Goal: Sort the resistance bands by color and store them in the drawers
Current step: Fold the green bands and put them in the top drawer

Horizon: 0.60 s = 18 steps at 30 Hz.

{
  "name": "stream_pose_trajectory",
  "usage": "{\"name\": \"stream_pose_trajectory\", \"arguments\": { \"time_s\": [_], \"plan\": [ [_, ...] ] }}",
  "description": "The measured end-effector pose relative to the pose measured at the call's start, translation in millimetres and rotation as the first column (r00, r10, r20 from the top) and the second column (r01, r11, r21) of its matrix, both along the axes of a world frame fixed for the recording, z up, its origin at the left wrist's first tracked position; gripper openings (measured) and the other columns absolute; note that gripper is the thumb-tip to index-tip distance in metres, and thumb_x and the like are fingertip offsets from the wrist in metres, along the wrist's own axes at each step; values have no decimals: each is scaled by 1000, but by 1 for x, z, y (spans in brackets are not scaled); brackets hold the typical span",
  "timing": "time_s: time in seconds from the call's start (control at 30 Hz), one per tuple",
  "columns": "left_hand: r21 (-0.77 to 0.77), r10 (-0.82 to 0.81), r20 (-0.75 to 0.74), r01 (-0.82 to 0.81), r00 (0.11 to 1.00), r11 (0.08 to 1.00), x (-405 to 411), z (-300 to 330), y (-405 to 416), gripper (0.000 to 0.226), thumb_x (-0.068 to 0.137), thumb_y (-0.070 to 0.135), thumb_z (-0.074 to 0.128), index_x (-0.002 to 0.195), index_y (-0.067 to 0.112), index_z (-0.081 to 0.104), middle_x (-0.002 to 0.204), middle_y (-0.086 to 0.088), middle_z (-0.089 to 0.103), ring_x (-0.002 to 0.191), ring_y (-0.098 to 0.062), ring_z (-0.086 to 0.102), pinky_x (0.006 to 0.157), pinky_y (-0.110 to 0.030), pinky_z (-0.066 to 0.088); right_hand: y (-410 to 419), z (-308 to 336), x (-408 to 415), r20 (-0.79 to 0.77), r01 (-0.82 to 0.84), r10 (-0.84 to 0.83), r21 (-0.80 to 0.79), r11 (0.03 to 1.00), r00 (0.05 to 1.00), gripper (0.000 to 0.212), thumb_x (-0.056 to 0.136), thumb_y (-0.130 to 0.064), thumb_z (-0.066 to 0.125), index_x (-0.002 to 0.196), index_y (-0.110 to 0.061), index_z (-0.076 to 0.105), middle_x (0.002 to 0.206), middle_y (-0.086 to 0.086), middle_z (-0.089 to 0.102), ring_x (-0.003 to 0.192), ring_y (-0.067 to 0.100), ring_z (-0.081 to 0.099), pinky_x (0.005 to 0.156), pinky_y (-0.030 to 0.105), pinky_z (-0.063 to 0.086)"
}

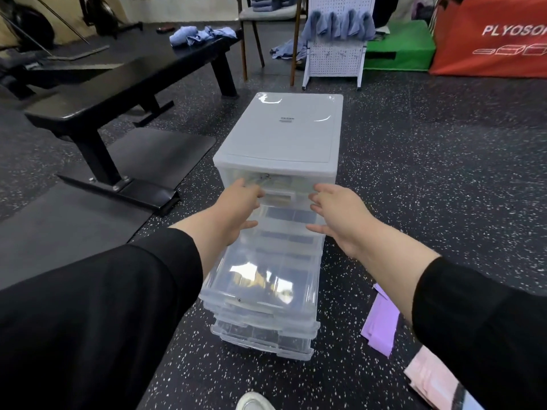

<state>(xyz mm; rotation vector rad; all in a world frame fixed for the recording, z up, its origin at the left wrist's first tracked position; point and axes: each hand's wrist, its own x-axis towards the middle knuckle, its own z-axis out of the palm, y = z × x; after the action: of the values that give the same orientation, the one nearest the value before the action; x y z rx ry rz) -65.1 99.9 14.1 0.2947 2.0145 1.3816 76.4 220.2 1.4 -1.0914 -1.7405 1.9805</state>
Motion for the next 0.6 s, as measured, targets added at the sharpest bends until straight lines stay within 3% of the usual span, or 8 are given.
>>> {"name": "stream_pose_trajectory", "arguments": {
  "time_s": [0.13,0.2,0.33,0.47,0.53,0.6],
  "plan": [
    [-58,-38,-67,35,997,998,-1,7,-5,14,100,18,54,95,31,49,114,3,54,118,-18,59,99,-47,55,-4,3,6,-4,-51,51,28,998,999,54,104,-13,44,157,-18,34,160,1,37,140,21,43,95,46,59],
    [-111,-96,-92,86,991,990,2,11,-8,12,100,16,52,107,26,56,119,-1,55,119,-21,60,99,-47,55,-6,4,10,-11,-47,47,32,998,999,53,104,-16,47,157,-18,36,156,-1,41,137,21,47,94,46,59],
    [-237,-235,-146,197,961,951,20,24,-15,32,101,20,54,131,11,62,120,-5,59,113,-22,61,100,-48,55,-13,9,27,-11,-40,40,12,999,999,49,104,-21,52,153,-17,43,140,-1,52,122,23,59,94,48,59],
    [-260,-295,-178,244,939,934,48,36,-27,27,101,22,52,124,13,64,117,-7,64,116,-23,62,95,-42,56,-25,14,50,-9,-55,56,42,998,998,47,103,-23,55,149,-15,47,139,0,53,117,23,62,94,49,59],
    [-246,-308,-213,254,927,935,62,39,-34,19,101,20,51,113,14,64,111,-9,62,106,-24,61,95,-43,55,-30,16,64,-7,-63,64,55,996,998,44,102,-25,56,146,-15,51,138,1,56,115,23,64,93,49,60],
    [-225,-310,-261,255,914,940,75,41,-40,9,99,16,49,102,20,57,101,-8,53,92,-22,52,85,-37,55,-34,17,79,4,-75,75,64,995,997,43,101,-27,58,143,-17,54,138,2,58,114,23,66,89,46,61]
  ]
}}
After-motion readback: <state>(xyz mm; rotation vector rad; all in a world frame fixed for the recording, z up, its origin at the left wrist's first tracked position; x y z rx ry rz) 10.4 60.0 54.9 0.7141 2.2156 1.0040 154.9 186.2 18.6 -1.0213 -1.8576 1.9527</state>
